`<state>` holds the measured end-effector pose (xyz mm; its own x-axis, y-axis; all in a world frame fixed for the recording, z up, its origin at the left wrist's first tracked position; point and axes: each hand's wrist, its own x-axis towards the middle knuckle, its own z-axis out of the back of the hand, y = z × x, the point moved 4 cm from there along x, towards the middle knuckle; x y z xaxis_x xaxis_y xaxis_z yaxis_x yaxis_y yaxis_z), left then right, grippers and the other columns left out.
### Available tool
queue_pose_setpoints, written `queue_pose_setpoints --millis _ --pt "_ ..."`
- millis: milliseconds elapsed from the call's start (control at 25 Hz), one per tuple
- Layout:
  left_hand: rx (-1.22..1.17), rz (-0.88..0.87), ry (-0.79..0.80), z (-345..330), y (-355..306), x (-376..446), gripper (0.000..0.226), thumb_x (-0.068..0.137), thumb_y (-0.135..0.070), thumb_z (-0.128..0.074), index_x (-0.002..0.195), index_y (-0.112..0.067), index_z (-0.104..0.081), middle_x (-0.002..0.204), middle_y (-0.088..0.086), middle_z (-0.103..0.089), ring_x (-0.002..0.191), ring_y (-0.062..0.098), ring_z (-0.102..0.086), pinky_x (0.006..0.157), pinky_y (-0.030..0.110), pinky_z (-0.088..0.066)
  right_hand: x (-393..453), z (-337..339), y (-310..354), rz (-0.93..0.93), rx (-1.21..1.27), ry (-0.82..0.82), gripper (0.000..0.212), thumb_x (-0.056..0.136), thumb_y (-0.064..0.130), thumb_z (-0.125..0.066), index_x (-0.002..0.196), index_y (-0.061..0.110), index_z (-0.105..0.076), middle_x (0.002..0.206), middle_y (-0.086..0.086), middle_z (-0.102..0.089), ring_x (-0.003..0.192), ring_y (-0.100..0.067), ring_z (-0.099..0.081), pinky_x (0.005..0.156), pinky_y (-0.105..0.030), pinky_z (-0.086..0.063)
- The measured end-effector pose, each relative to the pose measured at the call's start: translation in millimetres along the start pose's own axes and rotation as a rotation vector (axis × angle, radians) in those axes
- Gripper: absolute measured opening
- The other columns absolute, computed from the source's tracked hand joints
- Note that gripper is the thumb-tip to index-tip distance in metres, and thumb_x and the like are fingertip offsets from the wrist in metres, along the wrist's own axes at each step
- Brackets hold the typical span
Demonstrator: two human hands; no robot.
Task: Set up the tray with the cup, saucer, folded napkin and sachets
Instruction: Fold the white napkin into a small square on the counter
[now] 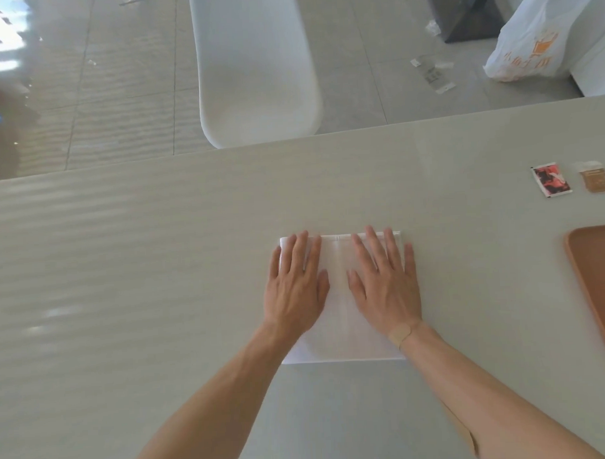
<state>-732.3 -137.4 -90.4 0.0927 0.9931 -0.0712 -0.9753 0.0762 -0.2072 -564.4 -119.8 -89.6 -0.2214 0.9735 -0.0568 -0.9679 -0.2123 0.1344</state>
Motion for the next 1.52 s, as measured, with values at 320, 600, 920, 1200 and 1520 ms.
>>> queue_pose_setpoints --millis 320,600,920,1200,1520 --pt "0.05 0.053 0.091 -13.0 13.6 14.0 0.069 0.098 -0.052 -0.016 0.156 -0.016 -0.001 0.164 0.013 0.005 0.151 0.026 0.006 0.123 0.046 -0.001 15.6 -12.8 -11.2 -0.053 -0.035 0.112 0.066 0.096 0.055 -0.02 0.155 0.027 -0.004 0.165 -0.003 -0.005 0.151 -0.024 -0.002 0.121 -0.054 0.001" --pt "-0.011 -0.018 0.155 28.5 29.1 43.8 0.051 0.09 -0.037 -0.055 0.138 -0.024 -0.045 0.145 0.005 -0.04 0.126 0.03 -0.044 0.097 0.045 -0.04 54.9 38.9 -22.9 0.116 -0.065 0.231 0.045 0.091 0.034 -0.053 0.135 0.03 -0.047 0.142 -0.001 -0.045 0.122 -0.027 -0.046 0.092 -0.043 -0.043" --pt "-0.067 0.039 0.389 51.3 36.8 77.0 0.029 0.085 -0.014 -0.055 0.11 -0.023 -0.063 0.11 0.003 -0.066 0.114 0.027 -0.049 0.081 0.035 -0.044 72.6 59.6 -17.2 0.055 -0.097 0.376 0.035 0.087 0.016 -0.051 0.117 0.032 -0.06 0.115 0.002 -0.061 0.115 -0.025 -0.045 0.087 -0.038 -0.035" --pt "-0.234 -0.028 0.222 104.3 40.5 25.3 0.013 0.086 -0.019 -0.06 0.098 -0.023 -0.065 0.1 0.0 -0.064 0.101 0.022 -0.049 0.079 0.036 -0.042 30.7 104.7 -25.8 0.045 0.206 0.243 0.024 0.083 0.015 -0.057 0.101 0.023 -0.069 0.101 0.0 -0.066 0.092 -0.024 -0.061 0.071 -0.029 -0.038" --pt "-0.268 -0.133 0.034 115.2 23.2 -70.2 0.009 0.084 -0.021 -0.07 0.092 -0.023 -0.068 0.09 -0.007 -0.064 0.088 0.017 -0.051 0.07 0.032 -0.045 -50.6 113.2 -28.1 0.107 0.275 0.213 0.014 0.081 0.018 -0.064 0.09 0.029 -0.067 0.084 0.011 -0.059 0.086 -0.014 -0.058 0.071 -0.029 -0.042"
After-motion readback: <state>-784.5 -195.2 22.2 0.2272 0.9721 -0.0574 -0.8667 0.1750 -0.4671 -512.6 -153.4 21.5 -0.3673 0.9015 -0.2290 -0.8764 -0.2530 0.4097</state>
